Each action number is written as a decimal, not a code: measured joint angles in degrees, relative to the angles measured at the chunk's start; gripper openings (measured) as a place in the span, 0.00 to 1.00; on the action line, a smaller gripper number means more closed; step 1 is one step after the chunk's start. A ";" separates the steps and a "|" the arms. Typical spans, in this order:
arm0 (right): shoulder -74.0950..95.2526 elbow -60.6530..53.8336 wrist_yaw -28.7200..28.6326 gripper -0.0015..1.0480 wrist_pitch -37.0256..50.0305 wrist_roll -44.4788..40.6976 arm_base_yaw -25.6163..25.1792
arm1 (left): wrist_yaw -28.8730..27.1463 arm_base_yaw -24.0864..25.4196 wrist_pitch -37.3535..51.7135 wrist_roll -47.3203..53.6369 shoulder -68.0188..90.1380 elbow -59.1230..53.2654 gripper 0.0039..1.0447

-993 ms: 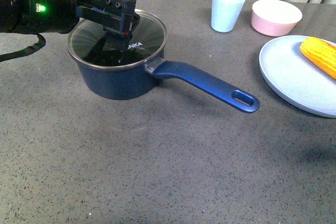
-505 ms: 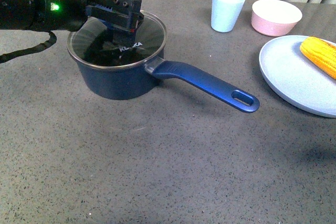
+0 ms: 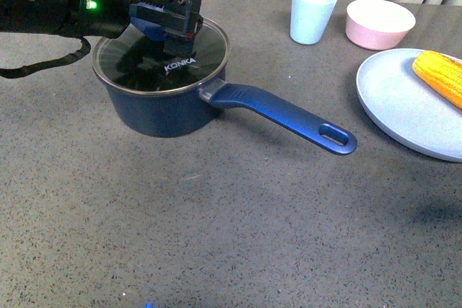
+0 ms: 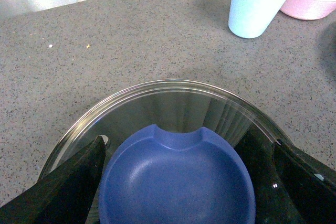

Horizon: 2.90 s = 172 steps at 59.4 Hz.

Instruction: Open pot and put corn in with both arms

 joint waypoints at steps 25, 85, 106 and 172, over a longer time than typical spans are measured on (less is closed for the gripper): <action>0.00 0.00 0.00 0.91 0.00 0.00 0.00 | -0.68 -0.11 -2.21 -0.81 1.86 3.19 0.92; 0.00 0.00 0.00 0.91 0.00 0.00 0.00 | -3.04 -0.24 -6.40 -2.19 -2.51 3.41 0.56; 0.00 0.00 0.00 0.91 0.00 0.00 0.00 | -3.17 7.67 -5.88 -1.99 -6.36 3.23 0.56; 0.00 0.00 0.00 0.91 0.00 0.00 0.00 | -4.92 24.59 13.05 0.35 11.50 -3.56 0.56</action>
